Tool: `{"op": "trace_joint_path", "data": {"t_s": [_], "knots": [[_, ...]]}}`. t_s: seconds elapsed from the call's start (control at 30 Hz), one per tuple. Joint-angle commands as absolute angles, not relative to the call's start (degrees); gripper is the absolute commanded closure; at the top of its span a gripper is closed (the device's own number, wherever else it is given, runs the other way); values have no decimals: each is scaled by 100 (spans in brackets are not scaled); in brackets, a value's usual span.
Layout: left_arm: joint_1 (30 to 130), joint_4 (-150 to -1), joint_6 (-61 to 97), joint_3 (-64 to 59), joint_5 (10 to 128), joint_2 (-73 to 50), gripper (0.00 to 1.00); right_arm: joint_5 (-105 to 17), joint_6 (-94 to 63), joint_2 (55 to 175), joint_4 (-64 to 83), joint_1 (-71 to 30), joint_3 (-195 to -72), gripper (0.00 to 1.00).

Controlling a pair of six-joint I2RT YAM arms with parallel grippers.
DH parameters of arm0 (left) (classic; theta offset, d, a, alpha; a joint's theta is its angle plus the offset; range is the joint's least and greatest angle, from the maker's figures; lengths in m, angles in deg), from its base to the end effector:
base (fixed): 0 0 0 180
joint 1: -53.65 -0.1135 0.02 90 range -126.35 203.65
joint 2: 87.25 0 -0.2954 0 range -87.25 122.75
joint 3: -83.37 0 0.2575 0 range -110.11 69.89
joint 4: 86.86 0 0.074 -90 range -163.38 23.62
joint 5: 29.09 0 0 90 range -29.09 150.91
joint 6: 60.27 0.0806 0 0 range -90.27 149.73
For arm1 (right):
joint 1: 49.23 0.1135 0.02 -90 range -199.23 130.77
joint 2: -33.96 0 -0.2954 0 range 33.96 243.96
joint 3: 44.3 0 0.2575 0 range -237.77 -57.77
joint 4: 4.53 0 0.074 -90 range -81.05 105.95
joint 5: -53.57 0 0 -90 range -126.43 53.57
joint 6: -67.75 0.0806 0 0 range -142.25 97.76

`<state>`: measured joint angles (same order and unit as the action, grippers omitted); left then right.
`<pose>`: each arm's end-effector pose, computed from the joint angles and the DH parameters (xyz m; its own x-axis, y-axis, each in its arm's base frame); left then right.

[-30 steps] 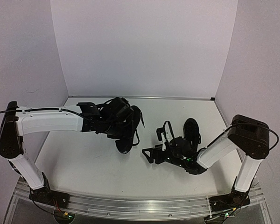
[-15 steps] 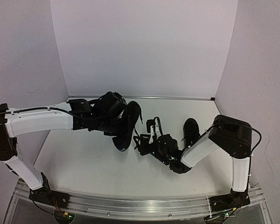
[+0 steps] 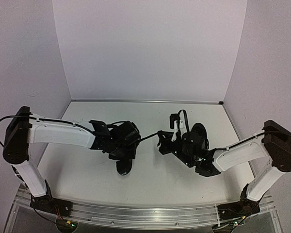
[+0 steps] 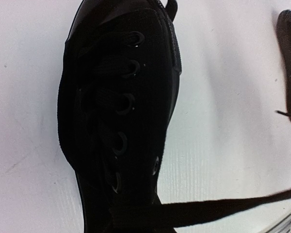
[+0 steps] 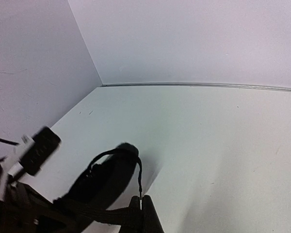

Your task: Tie the shoes

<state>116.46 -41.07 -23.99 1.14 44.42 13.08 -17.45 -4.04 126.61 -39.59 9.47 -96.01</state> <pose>0.1960 -0.3314 0.1883 -0.8843 0.0298 -0.4659 0.1402 0.9689 -0.2040 0.2186 0.3090 0.2245 -0.2505 0.1568 -0.9553 -0.5912 0.7566 0.2792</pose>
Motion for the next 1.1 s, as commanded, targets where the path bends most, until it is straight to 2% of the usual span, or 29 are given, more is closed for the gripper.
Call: {"op": "trace_joint_path", "data": {"t_s": [0.0, 0.13, 0.23, 0.3, 0.47, 0.53, 0.63, 0.77, 0.93, 1.03, 1.07], "knots": [[11807, -4038, -3029, -555, 4137, 1952, 100, -1597, -396, 12370, -2849, 963, -9486, 100], [12047, -3365, -3351, -1040, 3951, 2351, 100, -1543, -254, 12164, -2390, 952, -9468, 100], [12138, -3537, -3402, -903, 4273, 2262, 93, -1468, -167, 12051, -2225, 951, -9414, 100], [12145, -3897, -3267, -684, 4578, 2094, 81, -1438, -120, 11974, -2098, 950, -9383, 100], [12094, -4004, -2276, -513, 4647, 1412, 40, -1475, 57, 11823, -1674, 941, -9332, 100], [11898, -4001, -1795, -456, 4865, 1084, 34, -1571, 161, 11781, -1513, 936, -9300, 100], [11374, -4412, -1323, -132, 5558, 533, 31, -1784, 313, 11755, -1378, 937, -9243, 100], [10724, -4745, -661, -178, 5838, 248, 24, -2055, 424, 11859, -1295, 935, -9242, 100], [10292, -4047, 371, -1560, 6016, 1399, 25, -2359, 619, 11998, -1267, 939, -9302, 100], [10078, -3746, 723, -2384, 6372, 2180, 30, -2482, 720, 12034, -1269, 935, -9306, 100], [10011, -3679, 767, -2629, 6473, 2402, 34, -2498, 739, 12035, -1270, 931, -9298, 100]]}}
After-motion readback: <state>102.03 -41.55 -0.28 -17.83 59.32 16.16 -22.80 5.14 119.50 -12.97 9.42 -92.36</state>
